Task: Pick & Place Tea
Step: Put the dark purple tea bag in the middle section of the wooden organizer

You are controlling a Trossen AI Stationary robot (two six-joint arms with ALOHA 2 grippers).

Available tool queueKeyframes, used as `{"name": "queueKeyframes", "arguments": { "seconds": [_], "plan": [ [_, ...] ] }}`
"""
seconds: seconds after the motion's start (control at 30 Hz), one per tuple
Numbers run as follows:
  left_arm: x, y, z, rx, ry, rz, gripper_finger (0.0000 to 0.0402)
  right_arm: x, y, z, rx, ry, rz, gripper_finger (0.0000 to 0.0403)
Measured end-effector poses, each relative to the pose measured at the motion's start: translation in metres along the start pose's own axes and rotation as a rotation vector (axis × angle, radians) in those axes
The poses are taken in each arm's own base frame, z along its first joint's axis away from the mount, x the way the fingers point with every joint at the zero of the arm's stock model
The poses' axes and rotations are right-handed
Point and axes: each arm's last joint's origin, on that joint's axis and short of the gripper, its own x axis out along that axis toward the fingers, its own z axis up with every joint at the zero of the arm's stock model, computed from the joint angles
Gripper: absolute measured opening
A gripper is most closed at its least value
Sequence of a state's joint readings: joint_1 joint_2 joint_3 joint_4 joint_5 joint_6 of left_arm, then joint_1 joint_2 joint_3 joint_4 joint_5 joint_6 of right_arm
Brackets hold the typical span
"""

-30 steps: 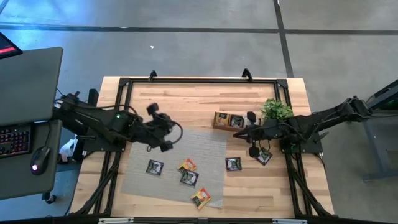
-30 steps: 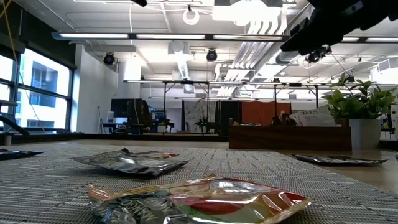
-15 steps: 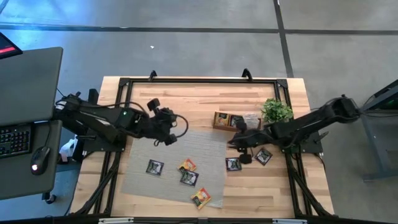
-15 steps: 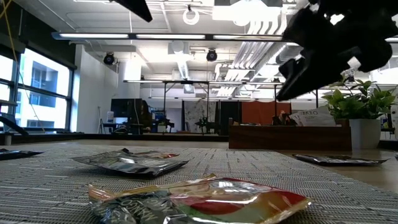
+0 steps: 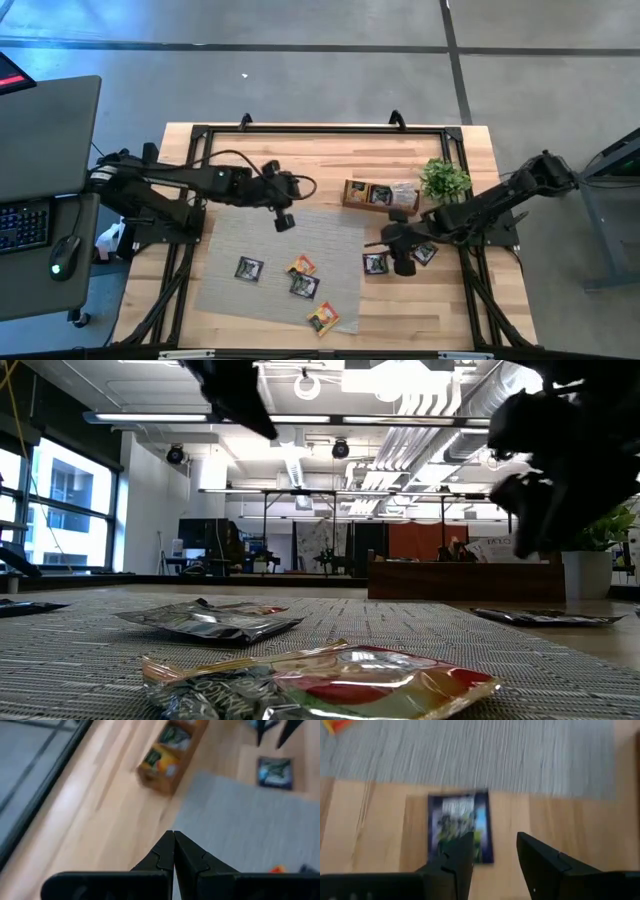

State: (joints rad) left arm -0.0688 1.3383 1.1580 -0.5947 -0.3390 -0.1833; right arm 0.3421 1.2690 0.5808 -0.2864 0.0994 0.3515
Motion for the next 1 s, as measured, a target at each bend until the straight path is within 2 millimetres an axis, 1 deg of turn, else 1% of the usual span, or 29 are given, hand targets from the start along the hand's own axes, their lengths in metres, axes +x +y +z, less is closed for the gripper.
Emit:
{"name": "queueKeyframes", "arguments": {
  "seconds": [0.07, 0.13, 0.2, 0.3, 0.43, 0.5, 0.6, 0.7, 0.77, 0.83, 1.0],
  "plan": [
    [0.010, -0.002, -0.001, -0.024, -0.051, -0.035, 0.0001, 0.000, 0.003, -0.004, 0.037, 0.026, -0.011, 0.0145],
    [0.014, -0.002, -0.006, -0.026, -0.039, -0.042, 0.0001, 0.002, 0.005, -0.006, 0.079, 0.023, -0.054, 0.0145],
    [0.014, -0.002, -0.005, -0.029, -0.047, -0.043, 0.0001, 0.007, 0.006, -0.008, 0.079, 0.024, -0.099, 0.0145],
    [0.018, -0.003, -0.005, -0.045, -0.037, -0.030, 0.0001, 0.019, 0.007, -0.012, 0.069, 0.059, -0.133, 0.0145],
    [0.017, -0.003, -0.005, -0.052, -0.036, -0.041, 0.0001, 0.038, 0.009, -0.020, 0.094, 0.146, -0.122, 0.0145],
    [0.017, -0.003, -0.006, -0.050, -0.032, -0.038, 0.0001, 0.044, 0.009, -0.021, 0.112, 0.160, -0.120, 0.0145],
    [0.017, -0.003, -0.006, -0.051, -0.033, -0.034, 0.0001, 0.048, 0.009, -0.023, 0.129, 0.168, -0.149, 0.0145],
    [0.017, -0.003, -0.006, -0.050, -0.032, -0.034, 0.0001, 0.049, 0.007, -0.025, 0.127, 0.183, -0.190, 0.0139],
    [0.017, -0.003, -0.006, -0.051, -0.032, -0.033, 0.0001, 0.048, 0.006, -0.027, 0.121, 0.189, -0.212, 0.0127],
    [0.017, -0.003, -0.006, -0.051, -0.032, -0.033, 0.0001, 0.048, 0.006, -0.027, 0.109, 0.195, -0.216, 0.0106],
    [0.017, -0.003, -0.006, -0.051, -0.032, -0.033, 0.0001, 0.047, 0.006, -0.028, -0.005, 0.198, -0.218, 0.0020]
  ]
}}
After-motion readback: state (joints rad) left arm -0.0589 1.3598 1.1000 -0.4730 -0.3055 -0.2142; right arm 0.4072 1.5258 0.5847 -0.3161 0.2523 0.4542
